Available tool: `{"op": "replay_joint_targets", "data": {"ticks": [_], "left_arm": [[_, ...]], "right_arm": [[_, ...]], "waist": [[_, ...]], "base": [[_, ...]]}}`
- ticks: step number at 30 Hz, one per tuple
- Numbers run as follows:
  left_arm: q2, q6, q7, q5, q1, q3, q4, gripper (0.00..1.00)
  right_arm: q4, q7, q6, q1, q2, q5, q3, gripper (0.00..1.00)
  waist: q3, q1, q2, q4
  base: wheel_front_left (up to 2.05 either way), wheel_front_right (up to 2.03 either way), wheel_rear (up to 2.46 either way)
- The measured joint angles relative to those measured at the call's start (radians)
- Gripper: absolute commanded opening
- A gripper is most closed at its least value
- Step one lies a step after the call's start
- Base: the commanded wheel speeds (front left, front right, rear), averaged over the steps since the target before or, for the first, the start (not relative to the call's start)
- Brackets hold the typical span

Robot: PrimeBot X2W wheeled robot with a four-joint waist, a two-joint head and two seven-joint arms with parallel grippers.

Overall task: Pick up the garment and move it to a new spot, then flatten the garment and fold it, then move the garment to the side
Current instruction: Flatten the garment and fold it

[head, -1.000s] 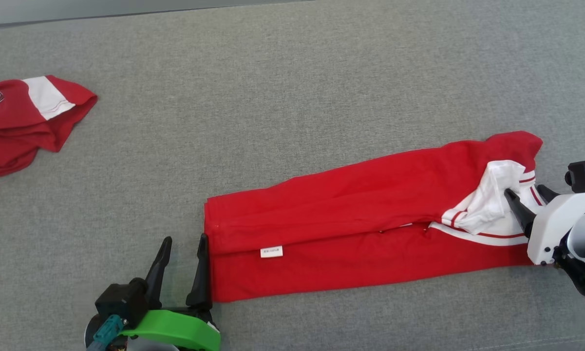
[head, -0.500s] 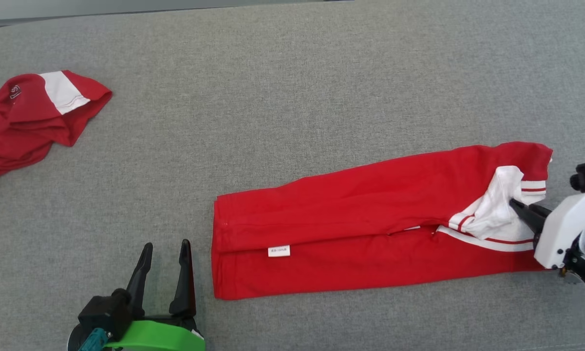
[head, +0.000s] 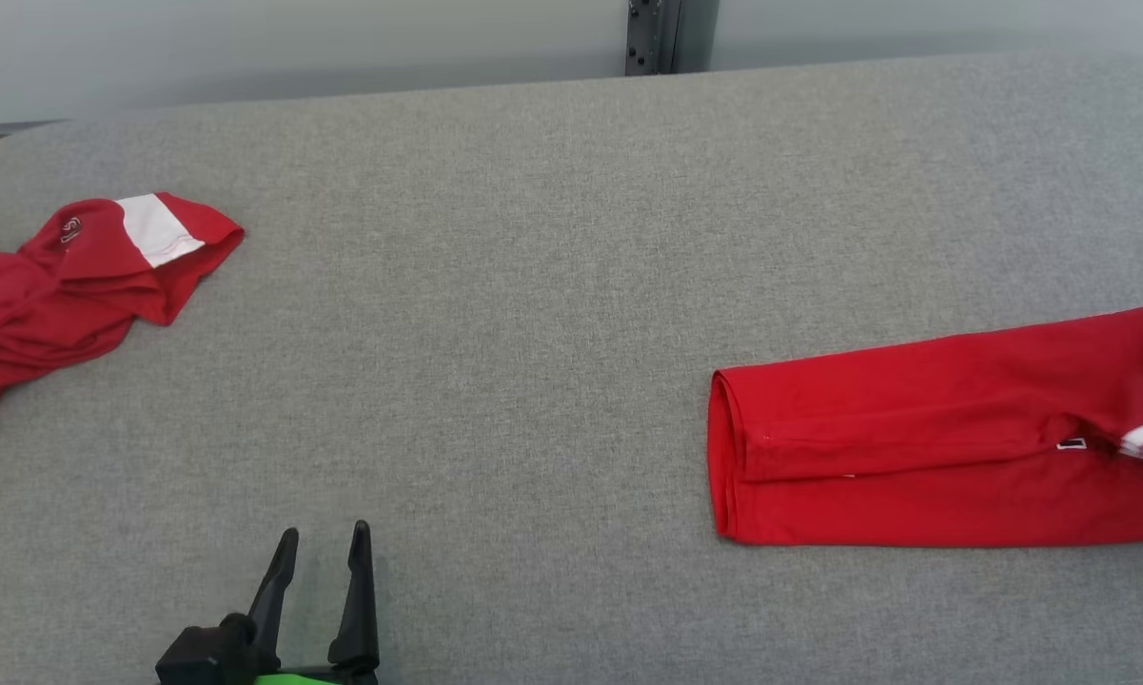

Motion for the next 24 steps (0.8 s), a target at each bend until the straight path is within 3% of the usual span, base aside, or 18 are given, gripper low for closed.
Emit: {"op": "replay_joint_targets", "data": {"ticks": [5,10,13,17,20,24], "left_arm": [[-0.015,-0.003,0.0,-0.001,0.036,0.023,0.002,1.0],[-0.021,-0.011,0.0,-0.002,0.042,0.012,0.007,1.0],[-0.021,-0.01,0.0,-0.011,0.036,-0.013,0.011,1.0],[-0.022,-0.009,0.0,-0.012,0.03,-0.032,0.019,1.0],[-0.022,-0.007,0.0,-0.013,0.027,-0.044,0.024,1.0],[-0.022,-0.005,0.0,-0.018,0.027,-0.049,0.029,1.0]], "right_arm": [[-0.274,0.066,0.0,0.063,0.072,0.098,0.041,0.0],[-0.471,0.073,0.0,0.066,0.249,0.11,0.151,0.0],[-0.458,0.051,0.0,0.032,0.391,0.056,0.232,0.0],[-0.335,-0.007,0.0,-0.02,0.549,-0.036,0.293,0.0],[-0.241,-0.04,0.0,-0.05,0.623,-0.081,0.31,0.0],[-0.139,-0.07,0.0,-0.084,0.663,-0.149,0.325,0.0]], "waist": [[-0.052,0.0,0.0,-0.004],[-0.076,0.0,0.0,-0.025],[-0.071,0.0,-0.0001,-0.034],[-0.064,0.0,-0.0001,-0.031],[-0.063,0.0,-0.0001,-0.023],[-0.061,0.0,-0.0001,-0.013]], "base": [[0.0,0.0,0.0],[0.0,0.0,0.0],[0.0,0.0,0.0],[0.0,0.0,0.0],[0.0,0.0,0.0],[0.0,0.0,0.0]]}}
